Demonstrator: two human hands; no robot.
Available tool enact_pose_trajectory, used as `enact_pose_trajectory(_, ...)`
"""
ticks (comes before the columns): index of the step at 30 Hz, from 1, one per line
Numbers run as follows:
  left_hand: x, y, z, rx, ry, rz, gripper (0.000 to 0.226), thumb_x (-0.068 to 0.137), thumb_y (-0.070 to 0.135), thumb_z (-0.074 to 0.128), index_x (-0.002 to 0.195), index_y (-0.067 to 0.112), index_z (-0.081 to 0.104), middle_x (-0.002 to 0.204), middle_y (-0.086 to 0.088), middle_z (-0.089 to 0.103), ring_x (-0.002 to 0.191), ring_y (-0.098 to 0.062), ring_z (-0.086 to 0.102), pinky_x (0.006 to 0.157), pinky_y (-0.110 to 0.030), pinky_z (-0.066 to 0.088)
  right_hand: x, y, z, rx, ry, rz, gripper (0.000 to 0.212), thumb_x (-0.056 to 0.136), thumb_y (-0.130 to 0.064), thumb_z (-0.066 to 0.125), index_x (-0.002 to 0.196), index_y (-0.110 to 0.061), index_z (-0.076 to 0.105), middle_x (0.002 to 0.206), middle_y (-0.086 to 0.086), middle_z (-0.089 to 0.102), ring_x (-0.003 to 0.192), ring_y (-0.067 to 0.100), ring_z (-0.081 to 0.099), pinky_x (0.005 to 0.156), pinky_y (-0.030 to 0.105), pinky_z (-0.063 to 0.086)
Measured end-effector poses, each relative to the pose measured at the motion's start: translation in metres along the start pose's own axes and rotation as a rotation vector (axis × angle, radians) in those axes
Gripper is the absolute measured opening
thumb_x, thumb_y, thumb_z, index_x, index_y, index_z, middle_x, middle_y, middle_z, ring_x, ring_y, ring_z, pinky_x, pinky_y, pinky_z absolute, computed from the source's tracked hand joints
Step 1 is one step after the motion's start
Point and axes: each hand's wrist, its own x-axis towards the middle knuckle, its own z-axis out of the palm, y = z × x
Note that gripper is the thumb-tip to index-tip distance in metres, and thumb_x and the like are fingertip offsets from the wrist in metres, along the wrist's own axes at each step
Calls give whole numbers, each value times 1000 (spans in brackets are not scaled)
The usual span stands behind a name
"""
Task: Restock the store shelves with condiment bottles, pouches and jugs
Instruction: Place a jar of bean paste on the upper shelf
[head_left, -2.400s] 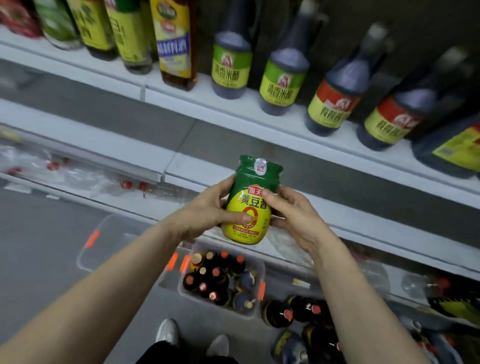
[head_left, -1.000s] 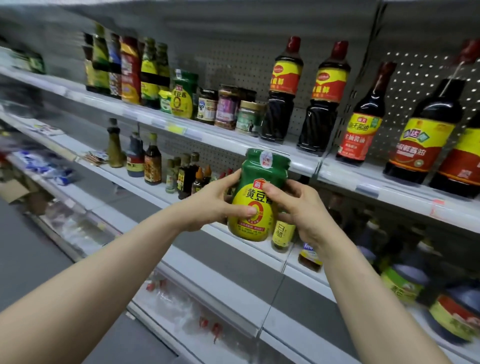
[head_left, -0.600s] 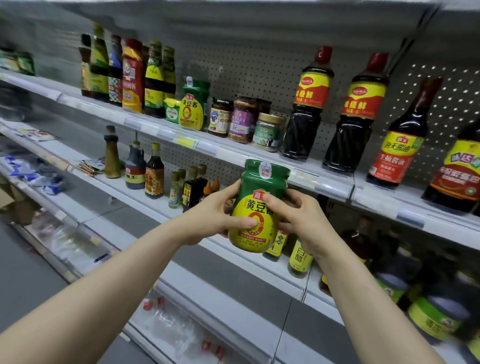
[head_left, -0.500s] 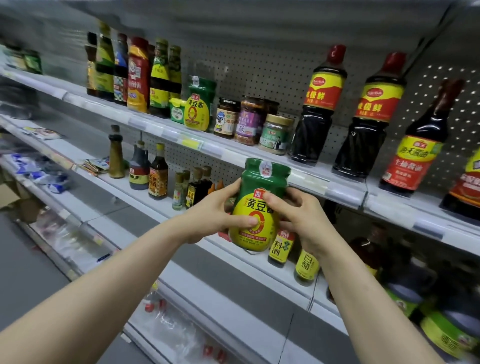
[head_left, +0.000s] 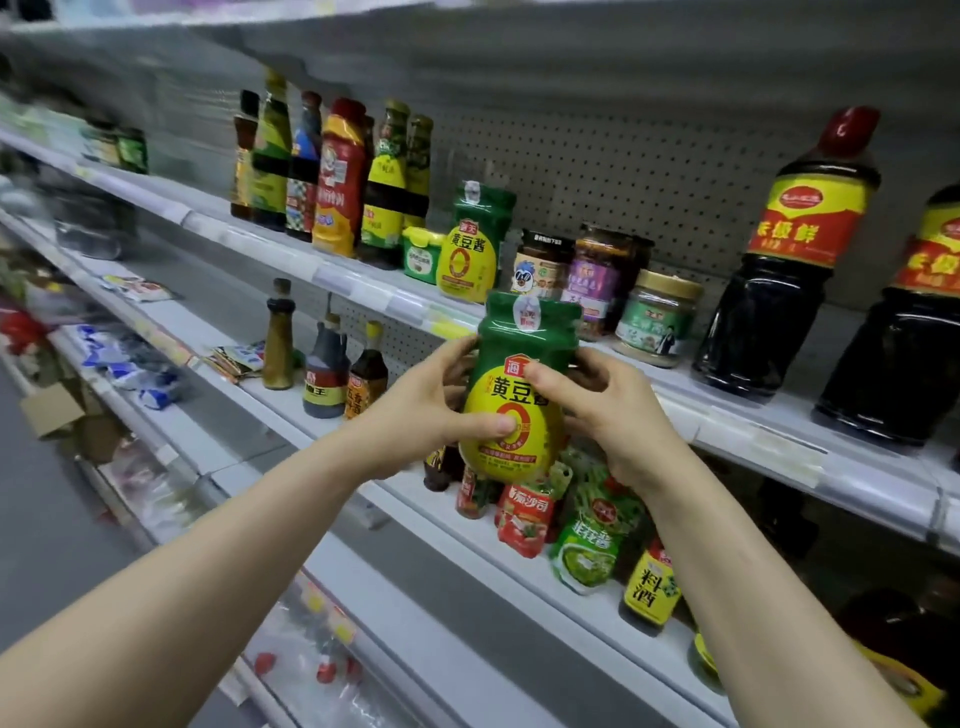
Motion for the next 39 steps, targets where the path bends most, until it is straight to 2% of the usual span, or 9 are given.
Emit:
enact_pose_trajectory(3,21,0,-37,-10,-15,33,89,62,26,84,139,31,40,131,7,62,114,-10,65,84,-32,59,33,-4,22,-15,45,-20,47,76,-40,80,117,-20,70,110,-4,76,99,13,73,72,25,59)
enact_pose_trajectory(8,58,3,-96,0,-75,95,77,62,29,83,126,48,44,127,22,53,107,-3,66,74,-25,59,82,-13,57,-44,123,-31,29,85,-31,79,112,-24,69,103,-12,77,93,5,73,66,19,57)
enact_pose_trajectory(10,72,6,-118,-13,-93,110,74,61,32,83,120,56,45,124,25,51,103,1,66,71,-23,58,102,-19,69,-57,151,-39,31,86,-30,79,114,-23,69,107,-10,77,96,7,73,68,21,58)
enact_pose_trajectory(14,102,12,-153,-13,-116,124,88,61,33,83,139,42,43,136,15,49,111,-8,64,71,-25,58,135,-32,88,-94,214,-57,31,85,-31,79,114,-24,69,107,-10,76,97,7,73,70,23,59)
enact_pose_trajectory(19,137,14,-183,-21,-166,119,101,63,27,81,152,29,34,132,19,52,108,-7,65,70,-28,59,168,-40,106,-179,309,-58,41,84,-36,81,120,-22,69,113,-6,74,100,8,72,78,27,61)
enact_pose_trajectory(23,164,14,-196,-14,-231,114,101,68,25,81,155,31,30,147,11,46,112,-12,65,71,-30,60,185,-44,111,-154,362,-35,41,84,-32,81,121,-20,68,114,-4,74,100,11,72,76,25,60)
enact_pose_trajectory(30,194,7,-206,-29,-326,114,100,69,28,80,154,34,27,131,21,51,95,4,68,65,-23,58,201,-40,111,-136,422,22,44,86,-36,78,125,-18,67,113,-4,75,98,11,73,74,27,60)
enact_pose_trajectory(34,206,6,-209,-16,-370,124,97,69,29,79,153,36,30,143,8,48,101,-3,69,69,-25,59,205,-41,109,-110,436,29,39,86,-34,78,121,-19,69,108,-6,77,93,7,74,68,21,58)
enact_pose_trajectory(39,214,4,-213,-9,-433,125,93,71,32,78,151,40,33,140,8,53,114,-10,64,75,-25,59,209,-37,109,-120,452,25,28,86,-34,78,111,-23,71,103,-10,77,91,4,73,64,18,57)
